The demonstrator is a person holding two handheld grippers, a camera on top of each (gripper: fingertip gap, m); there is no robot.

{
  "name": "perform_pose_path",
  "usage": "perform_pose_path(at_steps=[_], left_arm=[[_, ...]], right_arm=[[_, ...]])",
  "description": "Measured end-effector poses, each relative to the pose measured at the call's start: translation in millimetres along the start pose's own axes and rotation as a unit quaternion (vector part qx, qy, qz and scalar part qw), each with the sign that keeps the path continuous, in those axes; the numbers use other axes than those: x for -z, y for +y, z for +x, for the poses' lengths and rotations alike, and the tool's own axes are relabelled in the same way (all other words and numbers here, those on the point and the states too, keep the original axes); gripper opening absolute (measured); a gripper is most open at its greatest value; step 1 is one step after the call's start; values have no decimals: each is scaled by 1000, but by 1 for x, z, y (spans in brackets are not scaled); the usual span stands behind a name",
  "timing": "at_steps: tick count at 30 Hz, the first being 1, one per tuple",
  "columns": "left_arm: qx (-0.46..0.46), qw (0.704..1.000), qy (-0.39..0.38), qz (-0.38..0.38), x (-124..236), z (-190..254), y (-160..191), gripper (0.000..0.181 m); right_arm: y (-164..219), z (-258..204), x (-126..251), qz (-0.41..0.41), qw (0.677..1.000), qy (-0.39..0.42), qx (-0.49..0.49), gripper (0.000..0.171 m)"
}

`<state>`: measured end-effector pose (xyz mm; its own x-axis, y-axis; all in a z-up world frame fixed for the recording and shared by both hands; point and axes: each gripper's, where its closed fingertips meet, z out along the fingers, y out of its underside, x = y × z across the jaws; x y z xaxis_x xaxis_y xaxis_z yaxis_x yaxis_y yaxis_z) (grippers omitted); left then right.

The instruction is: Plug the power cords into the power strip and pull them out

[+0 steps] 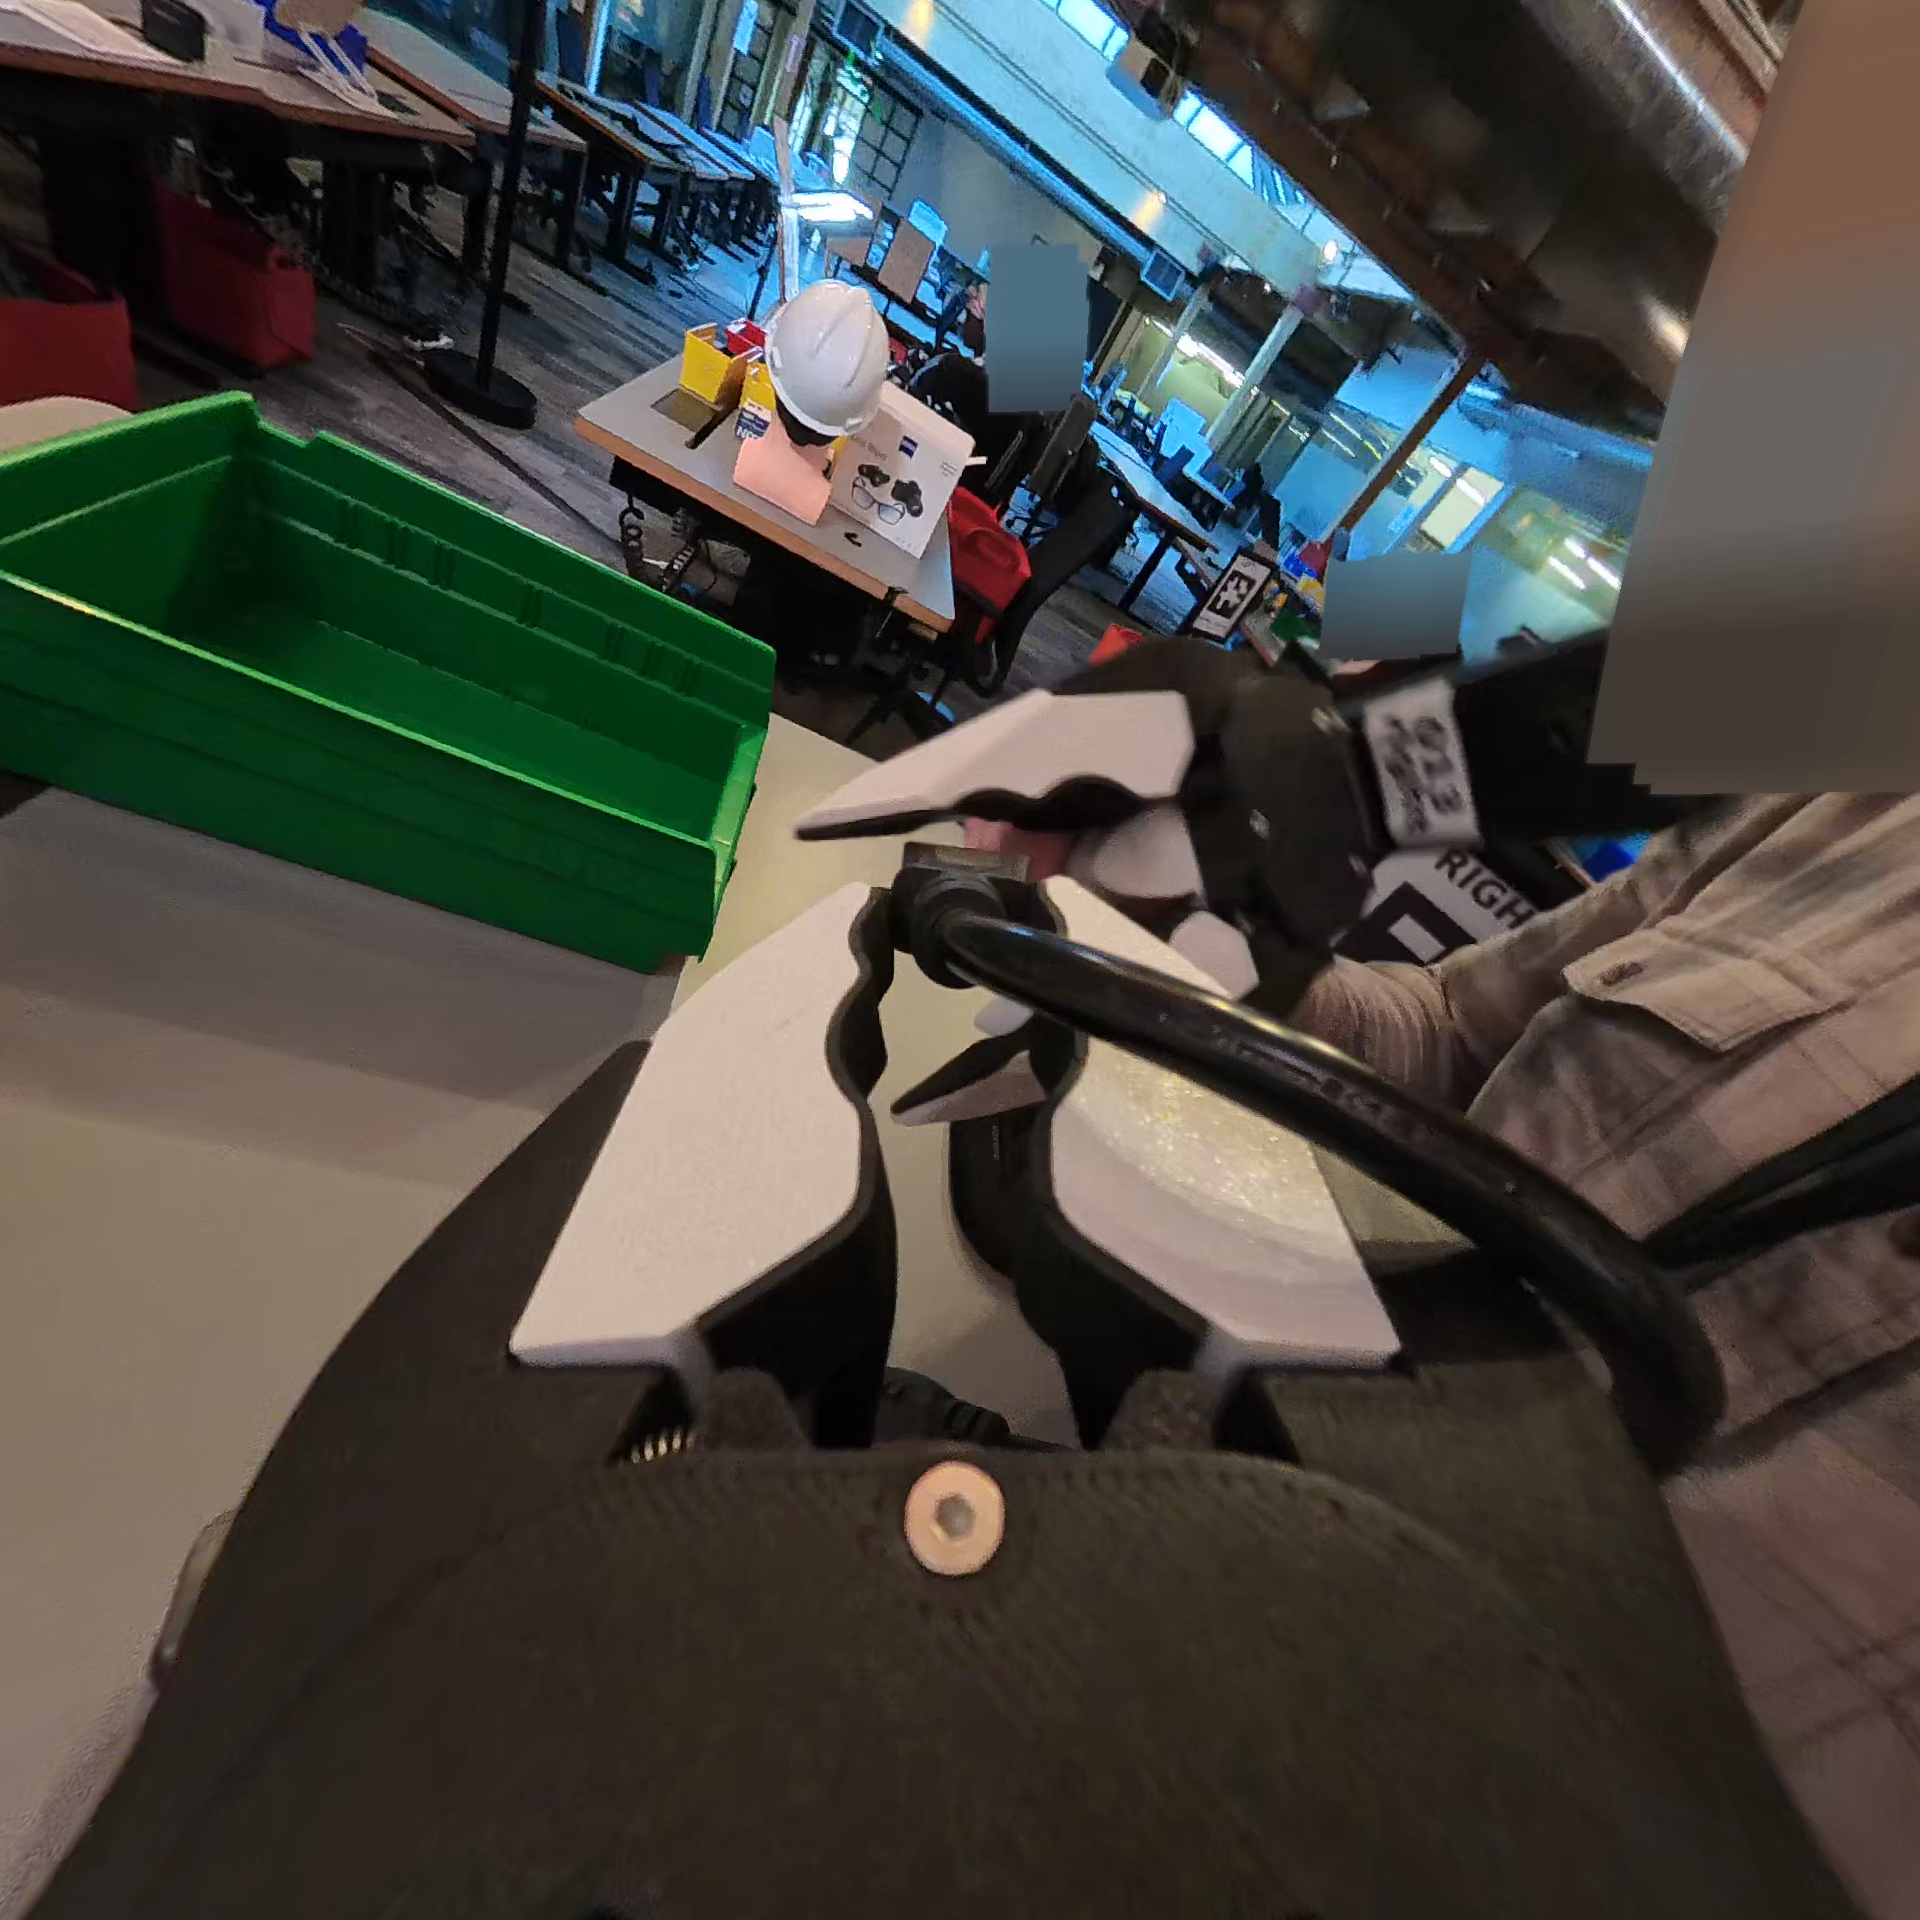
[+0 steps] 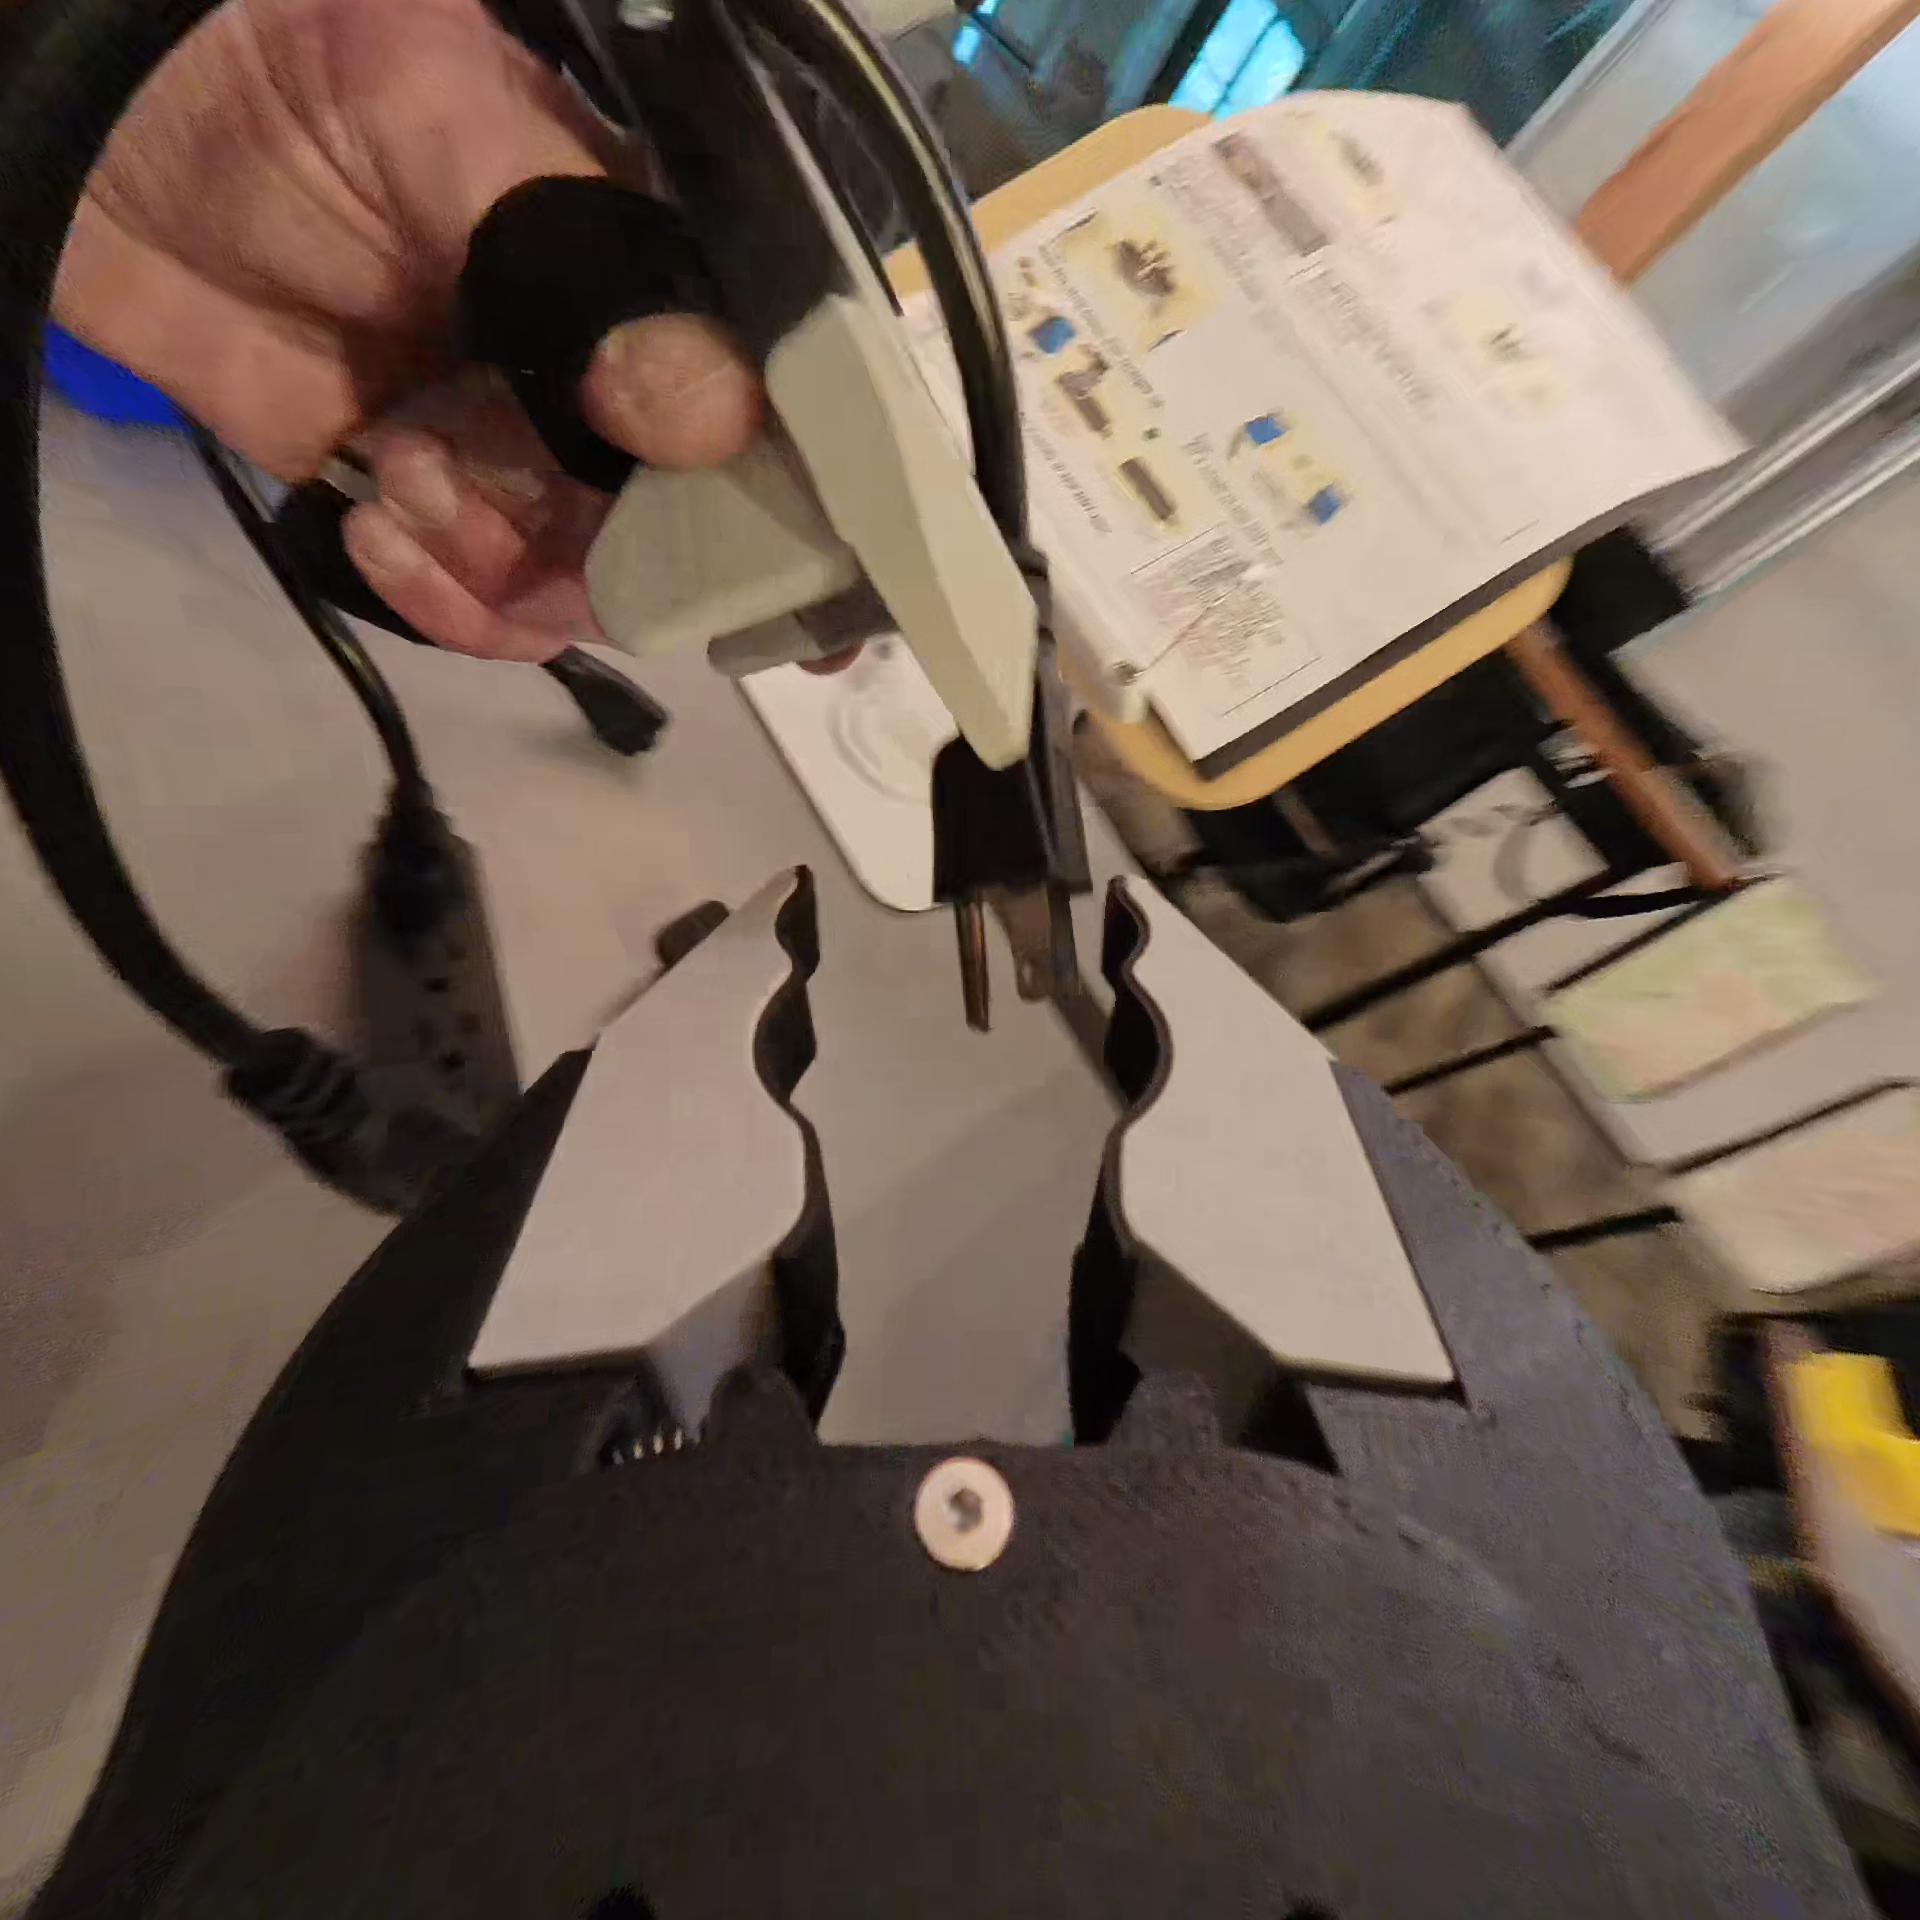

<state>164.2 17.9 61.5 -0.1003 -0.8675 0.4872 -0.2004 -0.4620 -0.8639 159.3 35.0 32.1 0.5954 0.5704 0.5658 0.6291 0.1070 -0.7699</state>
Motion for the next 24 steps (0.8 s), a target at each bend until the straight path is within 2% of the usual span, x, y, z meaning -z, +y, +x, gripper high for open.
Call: perform_pose_path(at_steps=[2, 3, 7, 10, 12, 13, 14, 16, 21, 24], left_arm=[[12, 1000, 1, -3, -5, 1, 1, 24], [16, 1000, -2, -2, -6, 0, 2, 24], [42, 999, 3, 8, -7, -1, 3, 23], [21, 1000, -6, -7, -7, -2, 8, 24], [5, 999, -17, -37, -11, -1, 14, 50], [0, 999, -16, -49, -13, 1, 17, 58], [0, 998, -9, -55, -15, 4, 17, 60], [4, 998, -6, -70, -17, 5, 19, 57], [20, 997, -12, -67, -14, -1, 17, 36], [18, 998, -20, -54, -15, -2, 16, 34]], right_arm=[[1, 7, -2, -30, 996, 61, 66, 41], [4, 12, -2, -42, 992, 87, 83, 28], [6, 13, -2, -55, 990, 73, 106, 24], [8, 9, -2, -60, 989, 48, 123, 23], [9, 4, -3, -67, 986, 30, 147, 23], [8, 3, -4, -70, 985, 24, 159, 23], [7, 2, -5, -70, 983, 20, 168, 23], [9, 5, -6, -86, 978, 23, 191, 23], [15, 11, -6, -108, 968, 22, 225, 22], [17, 11, -7, -112, 966, 21, 232, 22]])
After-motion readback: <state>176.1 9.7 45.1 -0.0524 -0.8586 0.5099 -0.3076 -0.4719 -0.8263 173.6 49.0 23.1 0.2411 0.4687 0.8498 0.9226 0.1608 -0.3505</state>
